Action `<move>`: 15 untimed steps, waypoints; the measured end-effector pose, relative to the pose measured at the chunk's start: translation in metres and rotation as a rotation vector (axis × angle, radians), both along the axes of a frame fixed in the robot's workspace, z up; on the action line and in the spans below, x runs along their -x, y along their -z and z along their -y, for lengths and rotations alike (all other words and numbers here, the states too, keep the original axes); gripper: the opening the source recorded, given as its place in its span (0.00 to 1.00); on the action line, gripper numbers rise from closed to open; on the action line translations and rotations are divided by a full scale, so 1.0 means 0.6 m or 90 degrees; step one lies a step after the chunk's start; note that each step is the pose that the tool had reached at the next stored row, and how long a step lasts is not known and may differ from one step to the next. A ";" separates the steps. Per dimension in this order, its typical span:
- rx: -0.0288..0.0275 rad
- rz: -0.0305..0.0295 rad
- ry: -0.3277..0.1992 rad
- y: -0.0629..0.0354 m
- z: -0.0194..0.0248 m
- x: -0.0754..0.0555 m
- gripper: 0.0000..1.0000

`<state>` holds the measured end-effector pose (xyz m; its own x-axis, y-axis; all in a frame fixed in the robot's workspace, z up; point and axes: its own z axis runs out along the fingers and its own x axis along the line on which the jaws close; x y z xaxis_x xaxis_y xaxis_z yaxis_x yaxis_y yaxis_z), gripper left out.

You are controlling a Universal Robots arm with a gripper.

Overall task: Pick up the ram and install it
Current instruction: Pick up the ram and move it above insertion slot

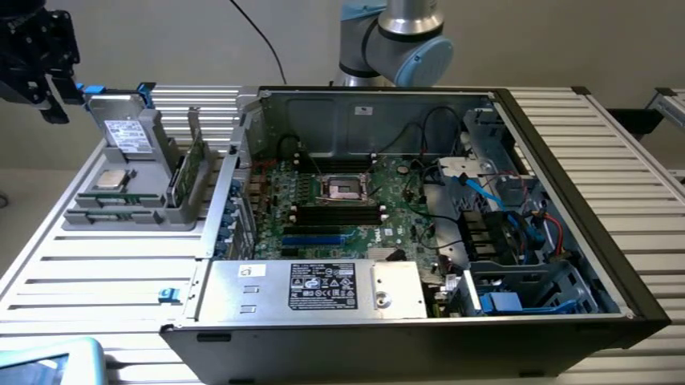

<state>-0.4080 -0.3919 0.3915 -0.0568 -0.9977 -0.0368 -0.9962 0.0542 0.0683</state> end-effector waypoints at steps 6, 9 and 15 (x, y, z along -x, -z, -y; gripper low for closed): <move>0.0000 -0.0002 0.000 0.000 -0.0001 0.000 0.49; 0.0002 -0.0004 0.000 0.004 -0.0001 -0.001 0.49; 0.0095 -0.0004 0.000 0.019 -0.0008 -0.001 0.49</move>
